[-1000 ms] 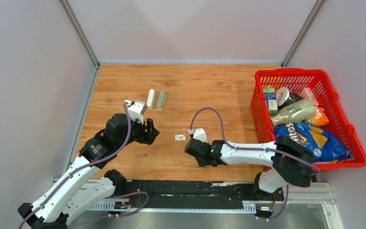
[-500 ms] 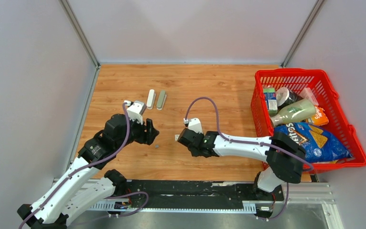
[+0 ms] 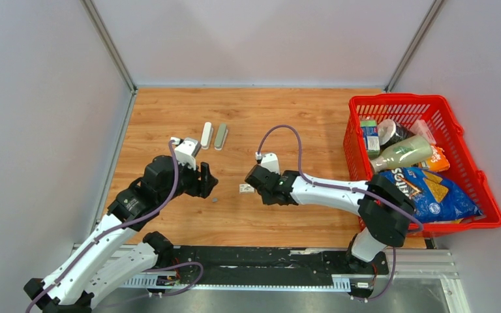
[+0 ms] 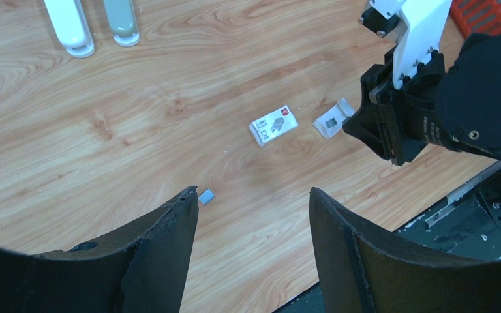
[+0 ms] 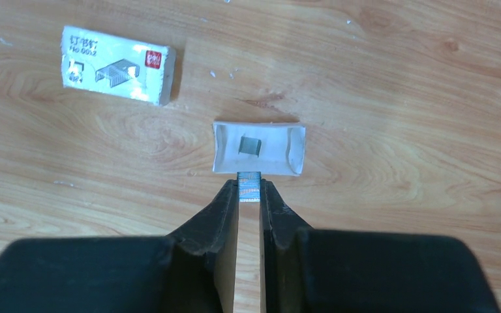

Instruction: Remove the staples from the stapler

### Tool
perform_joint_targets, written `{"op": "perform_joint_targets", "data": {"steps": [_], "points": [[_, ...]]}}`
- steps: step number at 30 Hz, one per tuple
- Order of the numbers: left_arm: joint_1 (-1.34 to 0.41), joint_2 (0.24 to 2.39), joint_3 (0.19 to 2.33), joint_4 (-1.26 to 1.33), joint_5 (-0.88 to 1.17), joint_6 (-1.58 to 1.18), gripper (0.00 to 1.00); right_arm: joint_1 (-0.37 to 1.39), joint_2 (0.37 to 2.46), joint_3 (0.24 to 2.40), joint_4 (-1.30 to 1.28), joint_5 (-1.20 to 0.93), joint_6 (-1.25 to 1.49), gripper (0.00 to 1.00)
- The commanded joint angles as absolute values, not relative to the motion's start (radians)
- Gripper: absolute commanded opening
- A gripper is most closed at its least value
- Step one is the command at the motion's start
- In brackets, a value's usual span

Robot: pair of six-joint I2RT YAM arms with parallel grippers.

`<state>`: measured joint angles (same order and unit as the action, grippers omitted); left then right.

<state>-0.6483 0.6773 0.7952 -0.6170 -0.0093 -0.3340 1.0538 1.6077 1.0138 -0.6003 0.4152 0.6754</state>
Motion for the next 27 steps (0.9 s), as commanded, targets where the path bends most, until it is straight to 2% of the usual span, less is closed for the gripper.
{"op": "perform_joint_targets", "data": {"steps": [1, 27], "points": [[-0.653, 0.683, 0.807, -0.597, -0.006, -0.314, 0.7, 1.023, 1.632, 1.051, -0.554, 0.41, 0.664, 0.15], [-0.653, 0.66, 0.801, -0.611, -0.011, -0.305, 0.71, 1.003, 1.723, 1.108, -0.517, 0.379, 0.657, 0.15]]}}
